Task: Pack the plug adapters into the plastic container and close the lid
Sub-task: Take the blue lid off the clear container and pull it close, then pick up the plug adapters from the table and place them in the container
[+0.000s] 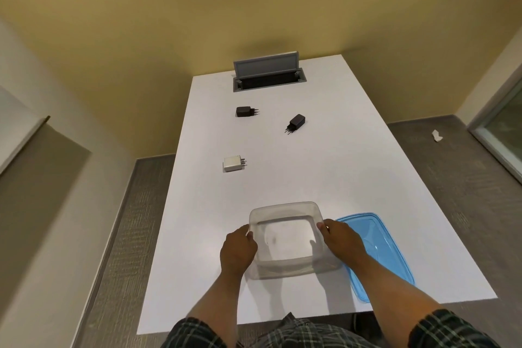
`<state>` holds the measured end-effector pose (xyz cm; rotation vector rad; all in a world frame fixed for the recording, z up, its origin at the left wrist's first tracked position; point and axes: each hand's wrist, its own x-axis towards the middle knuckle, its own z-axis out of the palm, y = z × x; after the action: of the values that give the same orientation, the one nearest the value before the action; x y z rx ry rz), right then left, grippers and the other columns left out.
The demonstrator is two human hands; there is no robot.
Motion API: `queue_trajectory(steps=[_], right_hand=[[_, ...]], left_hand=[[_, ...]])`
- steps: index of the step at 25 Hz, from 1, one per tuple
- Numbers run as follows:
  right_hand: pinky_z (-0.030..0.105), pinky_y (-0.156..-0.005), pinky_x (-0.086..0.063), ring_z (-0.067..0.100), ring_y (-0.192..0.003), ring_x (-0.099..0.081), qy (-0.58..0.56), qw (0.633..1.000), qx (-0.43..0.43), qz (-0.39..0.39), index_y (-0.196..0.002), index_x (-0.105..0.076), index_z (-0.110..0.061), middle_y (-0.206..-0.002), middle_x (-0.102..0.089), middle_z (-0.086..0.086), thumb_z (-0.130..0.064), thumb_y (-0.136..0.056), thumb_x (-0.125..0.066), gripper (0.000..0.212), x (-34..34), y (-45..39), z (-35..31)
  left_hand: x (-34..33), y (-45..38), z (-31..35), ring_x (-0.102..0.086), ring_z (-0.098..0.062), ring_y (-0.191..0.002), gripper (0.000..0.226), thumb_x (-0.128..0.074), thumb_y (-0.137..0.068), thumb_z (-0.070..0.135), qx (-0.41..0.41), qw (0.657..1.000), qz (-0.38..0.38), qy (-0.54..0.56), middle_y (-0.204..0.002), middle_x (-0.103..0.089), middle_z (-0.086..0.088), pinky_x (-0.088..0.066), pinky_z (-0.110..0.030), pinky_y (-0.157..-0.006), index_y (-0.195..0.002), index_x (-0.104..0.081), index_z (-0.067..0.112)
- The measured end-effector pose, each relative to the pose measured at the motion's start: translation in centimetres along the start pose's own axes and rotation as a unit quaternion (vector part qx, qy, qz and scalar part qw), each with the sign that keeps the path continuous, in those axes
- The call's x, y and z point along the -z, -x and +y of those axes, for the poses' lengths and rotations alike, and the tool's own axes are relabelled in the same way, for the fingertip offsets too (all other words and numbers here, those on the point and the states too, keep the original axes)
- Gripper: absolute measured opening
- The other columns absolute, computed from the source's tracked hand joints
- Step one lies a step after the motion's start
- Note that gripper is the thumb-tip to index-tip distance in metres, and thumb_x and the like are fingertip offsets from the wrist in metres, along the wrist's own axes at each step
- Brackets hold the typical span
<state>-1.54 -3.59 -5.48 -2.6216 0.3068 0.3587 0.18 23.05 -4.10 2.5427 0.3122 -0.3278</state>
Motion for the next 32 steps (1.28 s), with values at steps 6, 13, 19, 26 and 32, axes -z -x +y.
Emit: queue_trajectory(steps=[6,13,19,26,32], right_hand=[[0.039,-0.081,-0.056,0.023,-0.088,-0.069,0.093,0.996,0.003,0.01,-0.092,-0.069,-0.017,-0.093,-0.075,0.001,-0.051,-0.105,-0.025,0.057,0.7,-0.1,-0.1],[0.031,-0.057,-0.046,0.024,-0.071,-0.067,0.146,0.984,0.012,0.106,-0.076,-0.064,-0.02,-0.077,-0.064,-0.001,-0.05,-0.105,-0.033,0.052,1.6,-2.2,-1.3],[0.032,-0.055,-0.044,0.029,-0.074,-0.067,0.143,0.979,0.046,0.137,-0.089,-0.069,-0.017,-0.085,-0.066,0.002,-0.037,-0.1,-0.049,0.03,2.2,-7.1,-3.7],[0.038,-0.085,-0.047,0.027,-0.11,-0.06,0.178,0.98,0.074,0.048,-0.127,-0.058,-0.018,-0.124,-0.062,0.003,-0.027,-0.093,-0.051,0.036,2.6,-14.4,-6.7],[0.039,-0.092,-0.046,0.028,-0.117,-0.058,0.183,0.98,0.075,0.033,-0.132,-0.055,-0.018,-0.13,-0.059,0.004,-0.024,-0.095,-0.048,0.038,3.6,-21.5,-8.7]], left_hand=[[-0.2,-0.7,0.0,-0.069,-0.023,-0.103,0.035,-0.044,-0.098,0.031,-0.021,0.996,0.027,-0.083,-0.109,-0.074,0.003,-0.047,-0.033,-0.087,-0.125,-0.065,0.026],[0.8,-3.7,0.4,-0.067,-0.022,-0.103,0.031,-0.048,-0.099,0.032,-0.055,0.99,0.091,-0.096,-0.113,-0.067,0.003,-0.045,-0.038,-0.09,-0.123,-0.064,0.022],[2.2,-8.1,1.8,-0.061,-0.026,-0.116,0.039,-0.05,-0.099,0.027,-0.094,0.986,0.063,-0.12,-0.13,-0.061,-0.001,-0.046,-0.037,-0.096,-0.137,-0.055,0.02],[3.9,-15.0,2.6,-0.049,-0.03,-0.13,0.062,-0.05,-0.098,0.025,-0.118,0.973,0.003,-0.2,-0.158,-0.037,-0.001,-0.043,-0.038,-0.101,-0.157,-0.031,0.019],[4.9,-20.9,3.4,-0.029,-0.031,-0.148,0.076,-0.048,-0.093,0.011,-0.103,0.969,-0.026,-0.224,-0.169,-0.012,-0.004,-0.04,-0.041,-0.11,-0.162,-0.017,0.024]])
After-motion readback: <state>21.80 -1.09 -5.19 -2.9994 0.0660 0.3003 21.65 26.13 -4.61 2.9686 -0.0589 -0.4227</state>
